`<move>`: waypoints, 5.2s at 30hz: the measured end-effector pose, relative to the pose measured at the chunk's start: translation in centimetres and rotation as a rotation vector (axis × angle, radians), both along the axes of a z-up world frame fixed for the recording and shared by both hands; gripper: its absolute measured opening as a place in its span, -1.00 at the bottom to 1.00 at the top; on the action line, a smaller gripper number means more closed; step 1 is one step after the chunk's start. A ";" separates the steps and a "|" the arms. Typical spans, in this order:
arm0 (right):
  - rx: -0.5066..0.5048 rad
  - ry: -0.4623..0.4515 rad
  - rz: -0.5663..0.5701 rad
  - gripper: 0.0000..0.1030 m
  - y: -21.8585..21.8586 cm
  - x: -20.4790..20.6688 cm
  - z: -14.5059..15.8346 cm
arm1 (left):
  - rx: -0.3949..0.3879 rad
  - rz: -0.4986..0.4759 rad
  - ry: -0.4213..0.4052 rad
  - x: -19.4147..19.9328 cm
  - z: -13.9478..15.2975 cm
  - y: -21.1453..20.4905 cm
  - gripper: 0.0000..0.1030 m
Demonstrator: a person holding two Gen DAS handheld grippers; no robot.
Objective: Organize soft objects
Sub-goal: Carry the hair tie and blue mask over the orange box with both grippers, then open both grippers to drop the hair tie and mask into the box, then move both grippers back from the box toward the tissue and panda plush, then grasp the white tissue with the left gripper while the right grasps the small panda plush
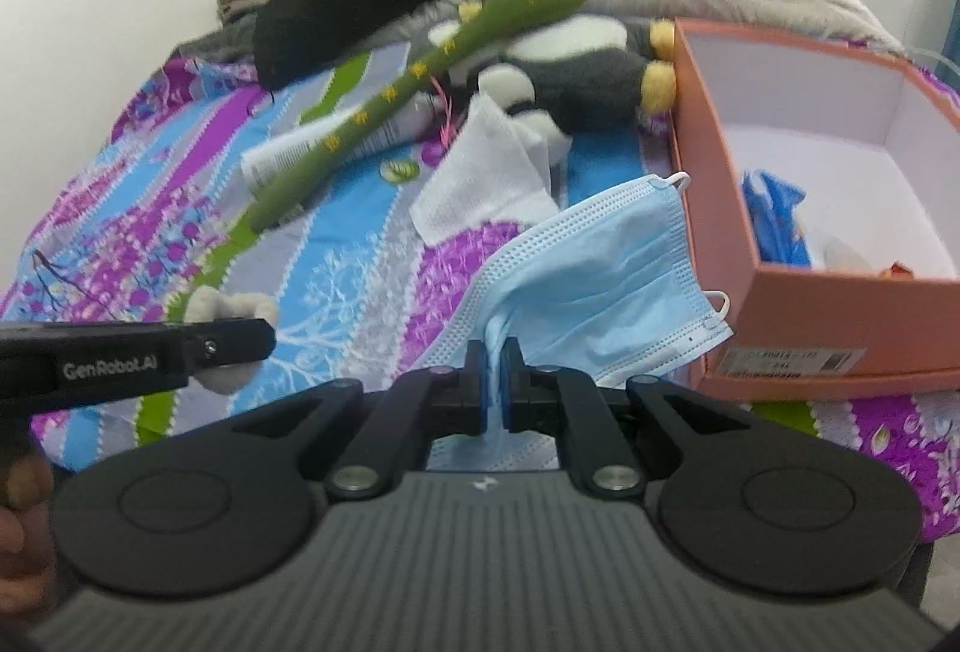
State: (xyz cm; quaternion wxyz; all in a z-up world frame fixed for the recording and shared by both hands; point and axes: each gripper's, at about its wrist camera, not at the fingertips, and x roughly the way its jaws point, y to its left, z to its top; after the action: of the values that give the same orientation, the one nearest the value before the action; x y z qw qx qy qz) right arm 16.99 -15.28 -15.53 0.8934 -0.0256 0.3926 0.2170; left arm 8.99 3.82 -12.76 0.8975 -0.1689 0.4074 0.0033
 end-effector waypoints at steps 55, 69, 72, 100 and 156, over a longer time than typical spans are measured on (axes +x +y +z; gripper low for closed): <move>0.038 -0.011 -0.352 -0.81 -18.6 14.1 3.0 | 0.001 -0.450 -0.044 23.5 4.9 -21.5 -0.78; 0.045 0.151 -0.381 -0.74 -20.8 17.7 -2.8 | 0.036 -0.467 0.092 28.7 -0.9 -24.2 -0.76; 0.051 0.161 -0.381 -0.44 -21.0 17.8 -3.0 | 0.046 -0.464 0.102 28.5 -0.9 -24.2 -0.36; 0.148 -0.104 -0.314 -0.07 -16.1 6.6 8.9 | 0.075 -0.364 -0.168 13.1 12.4 -17.0 -0.23; 0.123 0.011 -0.067 -0.07 -0.8 5.3 3.7 | 0.073 -0.061 -0.004 6.2 3.2 -0.7 0.25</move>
State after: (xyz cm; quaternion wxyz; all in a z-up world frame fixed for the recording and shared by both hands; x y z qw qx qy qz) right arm 22.32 -16.11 -11.84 0.8978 0.0437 0.3841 0.2110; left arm 15.15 3.08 -9.60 0.9035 -0.1234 0.4102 -0.0093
